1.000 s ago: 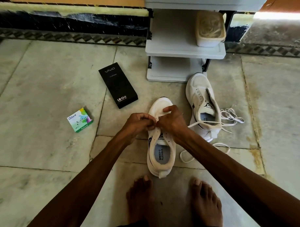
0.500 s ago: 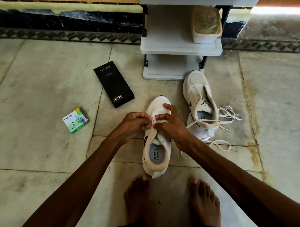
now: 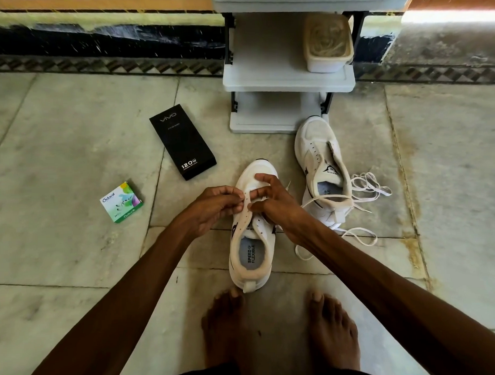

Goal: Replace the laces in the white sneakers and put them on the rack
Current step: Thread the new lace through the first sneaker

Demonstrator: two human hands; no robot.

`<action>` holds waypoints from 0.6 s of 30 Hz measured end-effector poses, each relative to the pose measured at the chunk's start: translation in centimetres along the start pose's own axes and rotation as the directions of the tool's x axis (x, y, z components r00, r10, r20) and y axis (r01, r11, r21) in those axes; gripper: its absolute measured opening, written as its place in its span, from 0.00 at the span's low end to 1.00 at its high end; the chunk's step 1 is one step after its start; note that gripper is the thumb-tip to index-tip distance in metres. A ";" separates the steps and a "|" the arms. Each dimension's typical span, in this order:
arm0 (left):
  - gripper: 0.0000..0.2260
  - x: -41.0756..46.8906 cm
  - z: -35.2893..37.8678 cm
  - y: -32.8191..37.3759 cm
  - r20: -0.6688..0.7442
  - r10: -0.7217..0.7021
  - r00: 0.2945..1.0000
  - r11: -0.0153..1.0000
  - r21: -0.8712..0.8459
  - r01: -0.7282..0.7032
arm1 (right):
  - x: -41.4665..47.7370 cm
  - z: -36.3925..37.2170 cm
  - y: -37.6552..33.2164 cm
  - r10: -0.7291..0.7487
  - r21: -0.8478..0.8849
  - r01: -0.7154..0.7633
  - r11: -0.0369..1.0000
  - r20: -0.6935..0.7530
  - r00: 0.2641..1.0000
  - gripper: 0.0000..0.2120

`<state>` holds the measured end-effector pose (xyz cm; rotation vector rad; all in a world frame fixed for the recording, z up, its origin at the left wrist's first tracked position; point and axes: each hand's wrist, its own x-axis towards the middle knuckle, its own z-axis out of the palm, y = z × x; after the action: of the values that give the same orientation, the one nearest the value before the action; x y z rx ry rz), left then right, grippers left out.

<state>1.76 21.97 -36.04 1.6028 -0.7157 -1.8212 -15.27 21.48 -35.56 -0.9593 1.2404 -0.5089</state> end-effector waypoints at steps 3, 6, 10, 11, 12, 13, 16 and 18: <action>0.06 -0.2 -0.2 0.3 0.060 -0.008 0.998 1.000 0.005 0.008 | 0.1 -0.1 0.1 -0.043 -0.141 0.038 0.989 -0.027 0.999 0.22; 0.14 -0.8 -0.3 0.6 0.129 0.009 0.992 0.989 0.146 -0.027 | -0.4 -0.5 -0.1 -0.186 -0.360 0.154 0.920 -0.055 0.981 0.15; 0.21 -1.5 0.0 1.3 0.160 -0.010 0.987 0.927 0.371 -0.051 | -0.9 -0.6 -1.1 -0.300 -0.649 0.202 0.734 -0.043 0.953 0.16; 0.22 -1.6 0.1 1.6 0.153 -0.014 0.988 0.909 0.414 -0.051 | -0.8 -0.7 -1.3 -0.301 -0.683 0.193 0.704 -0.041 0.953 0.16; 0.23 -1.6 0.3 1.9 0.147 -0.021 0.989 0.887 0.459 -0.050 | -0.7 -0.8 -1.5 -0.302 -0.716 0.179 0.675 -0.047 0.952 0.16; 0.24 -1.6 0.5 2.3 0.143 -0.029 0.989 0.858 0.511 -0.049 | -0.5 -0.9 -1.7 -0.306 -0.745 0.165 0.647 -0.056 0.950 0.15; 0.24 -1.6 1.4 3.7 0.128 -0.072 0.989 0.755 0.655 -0.030 | -0.2 -0.8 -2.2 -0.305 -0.833 0.114 0.541 -0.068 0.950 0.14; 0.21 -1.8 2.3 4.5 0.103 -0.093 0.990 0.701 0.714 -0.008 | -0.1 -0.4 -2.5 -0.329 -0.906 0.093 0.413 -0.053 0.943 0.12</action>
<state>0.07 20.30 -31.24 1.9763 -1.6209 -1.7915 -15.26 20.09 -33.47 -2.0639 1.6371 -0.0859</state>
